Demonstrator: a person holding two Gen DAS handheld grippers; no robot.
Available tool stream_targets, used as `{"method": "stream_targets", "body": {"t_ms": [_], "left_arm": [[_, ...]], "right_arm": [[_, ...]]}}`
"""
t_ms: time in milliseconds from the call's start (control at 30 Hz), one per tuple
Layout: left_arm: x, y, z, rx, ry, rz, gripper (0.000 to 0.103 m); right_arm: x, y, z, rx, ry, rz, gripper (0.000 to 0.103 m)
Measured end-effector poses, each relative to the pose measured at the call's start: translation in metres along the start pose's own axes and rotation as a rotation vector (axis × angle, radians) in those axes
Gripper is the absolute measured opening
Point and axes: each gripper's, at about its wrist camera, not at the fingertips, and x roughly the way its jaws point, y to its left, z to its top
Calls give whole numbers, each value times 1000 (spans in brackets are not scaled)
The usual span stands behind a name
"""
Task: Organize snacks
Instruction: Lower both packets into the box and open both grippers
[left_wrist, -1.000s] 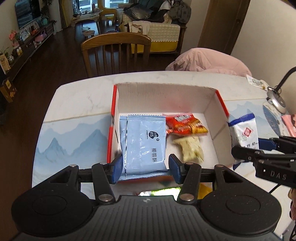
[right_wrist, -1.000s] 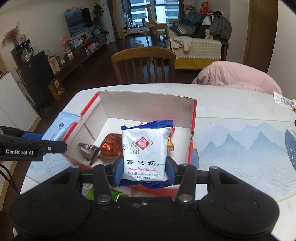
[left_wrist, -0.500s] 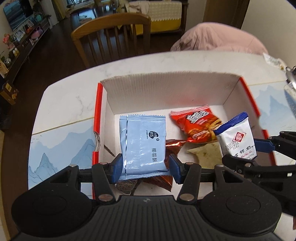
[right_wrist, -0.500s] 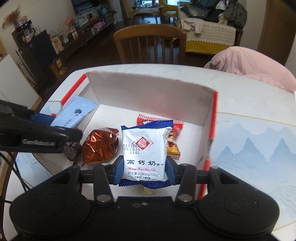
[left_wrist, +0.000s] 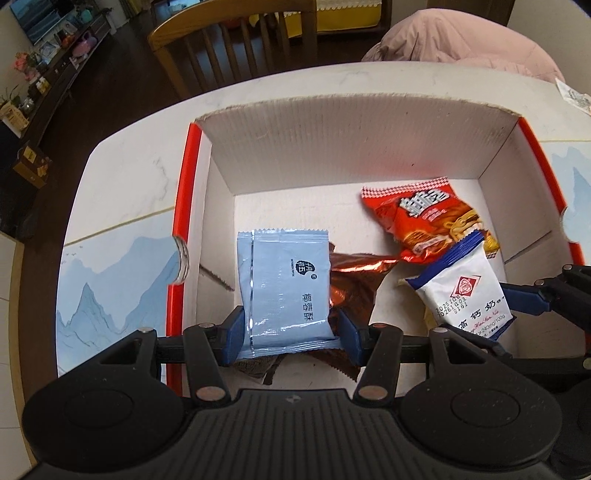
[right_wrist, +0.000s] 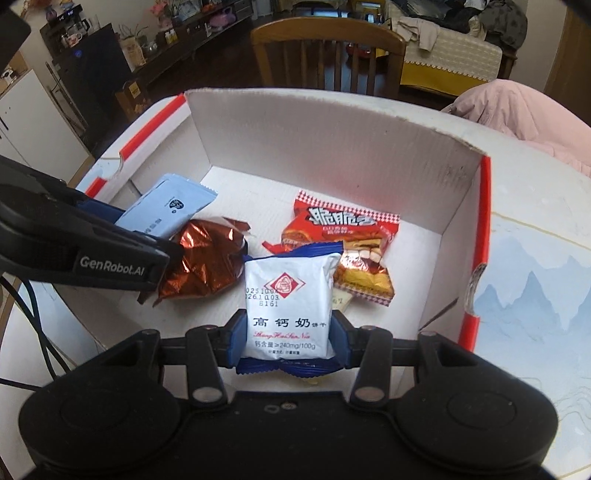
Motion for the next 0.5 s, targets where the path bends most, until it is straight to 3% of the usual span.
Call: {"method": "stream_targets", "body": {"t_ms": [300, 500], "left_arm": [[-6, 4, -5, -17, -5, -33, 57], [-28, 10, -15, -11, -54, -79, 57]], "right_arm": [[-5, 0, -1, 7, -9, -1, 48], [-23, 0, -5, 42, -44, -17, 55]]}}
